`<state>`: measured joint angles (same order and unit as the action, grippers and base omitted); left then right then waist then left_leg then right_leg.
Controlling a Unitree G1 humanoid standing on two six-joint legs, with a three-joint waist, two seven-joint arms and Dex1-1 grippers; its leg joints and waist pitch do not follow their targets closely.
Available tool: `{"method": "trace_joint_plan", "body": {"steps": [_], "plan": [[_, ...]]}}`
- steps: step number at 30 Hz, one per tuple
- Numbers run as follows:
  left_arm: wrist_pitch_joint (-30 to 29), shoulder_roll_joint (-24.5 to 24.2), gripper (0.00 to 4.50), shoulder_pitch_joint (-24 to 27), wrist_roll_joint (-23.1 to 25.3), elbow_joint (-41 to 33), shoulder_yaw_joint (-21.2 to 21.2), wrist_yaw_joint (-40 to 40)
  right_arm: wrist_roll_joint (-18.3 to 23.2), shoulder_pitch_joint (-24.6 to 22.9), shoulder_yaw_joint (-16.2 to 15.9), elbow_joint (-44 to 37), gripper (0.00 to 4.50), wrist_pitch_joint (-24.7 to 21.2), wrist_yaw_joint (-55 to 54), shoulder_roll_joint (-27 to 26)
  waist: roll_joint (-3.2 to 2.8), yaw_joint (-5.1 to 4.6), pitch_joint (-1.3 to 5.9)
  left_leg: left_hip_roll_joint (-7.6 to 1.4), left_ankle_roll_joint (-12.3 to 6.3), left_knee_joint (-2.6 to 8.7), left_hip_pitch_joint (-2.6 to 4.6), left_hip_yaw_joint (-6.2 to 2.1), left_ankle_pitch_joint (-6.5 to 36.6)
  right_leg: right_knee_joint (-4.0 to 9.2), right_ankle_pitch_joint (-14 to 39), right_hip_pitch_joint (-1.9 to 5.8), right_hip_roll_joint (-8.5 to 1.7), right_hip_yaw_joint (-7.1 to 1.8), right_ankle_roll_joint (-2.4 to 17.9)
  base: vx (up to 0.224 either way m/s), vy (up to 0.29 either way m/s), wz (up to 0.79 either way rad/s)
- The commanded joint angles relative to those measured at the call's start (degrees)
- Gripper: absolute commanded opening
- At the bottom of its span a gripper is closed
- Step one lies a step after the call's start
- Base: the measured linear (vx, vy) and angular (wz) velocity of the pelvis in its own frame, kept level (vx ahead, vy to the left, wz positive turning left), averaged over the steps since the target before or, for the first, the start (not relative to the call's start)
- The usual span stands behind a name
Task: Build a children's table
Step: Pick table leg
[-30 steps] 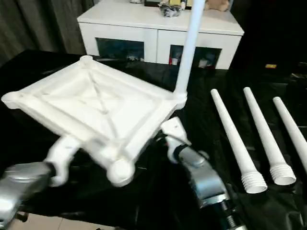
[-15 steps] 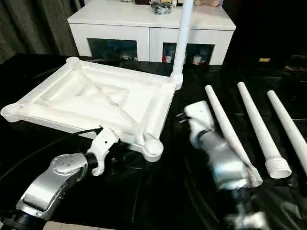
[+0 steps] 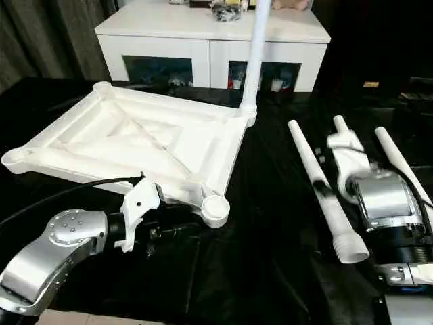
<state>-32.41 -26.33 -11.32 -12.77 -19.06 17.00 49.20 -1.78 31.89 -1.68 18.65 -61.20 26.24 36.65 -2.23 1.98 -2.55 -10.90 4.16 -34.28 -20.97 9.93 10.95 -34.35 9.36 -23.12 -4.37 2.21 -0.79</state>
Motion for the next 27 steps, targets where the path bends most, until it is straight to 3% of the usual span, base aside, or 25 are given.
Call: {"method": "trace_joint_plan", "body": {"steps": [1, 2, 6, 14, 27], "plan": [[-0.9, -0.7, 2.07, -0.3, -0.6, -1.4, 0.1, 0.6, 1.8, 0.8, -0.2, 0.7, 4.44, -2.2, 1.8, 0.7, 1.18, 0.14, 3.05, -1.10, -0.67, 3.64, 0.43, 0.02, 12.8, 4.22, 18.5, 2.46, -2.32, -1.61, 12.1, 0.000, 0.000, 0.00], [-1.6, -1.0, 2.07, -0.6, -1.6, -2.2, -0.3, 0.7, 3.6, 1.1, 0.3, 1.9, 4.19, -4.2, 3.9, 0.7, 1.32, 0.16, 3.06, -1.10, -0.60, 3.65, 0.49, -0.04, 13.3, 4.21, 19.6, 2.47, -2.34, -1.59, 11.7, 0.000, 0.000, 0.00], [-2.9, -1.3, 2.07, -1.2, -3.1, -3.4, -1.1, 1.0, 6.2, 1.5, 2.0, 3.9, 3.93, -6.6, 6.5, 0.3, 1.22, 0.11, 3.09, -1.15, -0.20, 3.61, 0.48, -0.10, 13.8, 4.18, 19.4, 2.30, -2.22, -1.52, 11.9, 0.000, 0.000, 0.00], [-4.3, -1.8, 2.07, -1.5, -4.0, -4.6, -1.6, 1.1, 7.6, 0.2, 1.3, 6.9, 3.18, -7.2, 9.5, 0.8, 1.42, 0.28, 3.28, -1.13, -0.62, 3.40, 0.27, -0.03, 11.6, 3.90, 17.5, 2.51, -2.31, -1.48, 12.6, 0.000, 0.000, 0.00], [-5.8, -2.7, 2.07, -1.7, -5.6, -5.4, -2.2, 0.9, 8.5, -0.3, 1.2, 8.3, 2.01, -5.8, 10.4, 0.5, 1.25, 0.22, 3.23, -1.08, 0.00, 3.43, 0.40, -0.06, 13.4, 4.16, 19.7, 2.31, -2.23, -1.39, 12.0, 0.000, 0.000, 0.00]]}}
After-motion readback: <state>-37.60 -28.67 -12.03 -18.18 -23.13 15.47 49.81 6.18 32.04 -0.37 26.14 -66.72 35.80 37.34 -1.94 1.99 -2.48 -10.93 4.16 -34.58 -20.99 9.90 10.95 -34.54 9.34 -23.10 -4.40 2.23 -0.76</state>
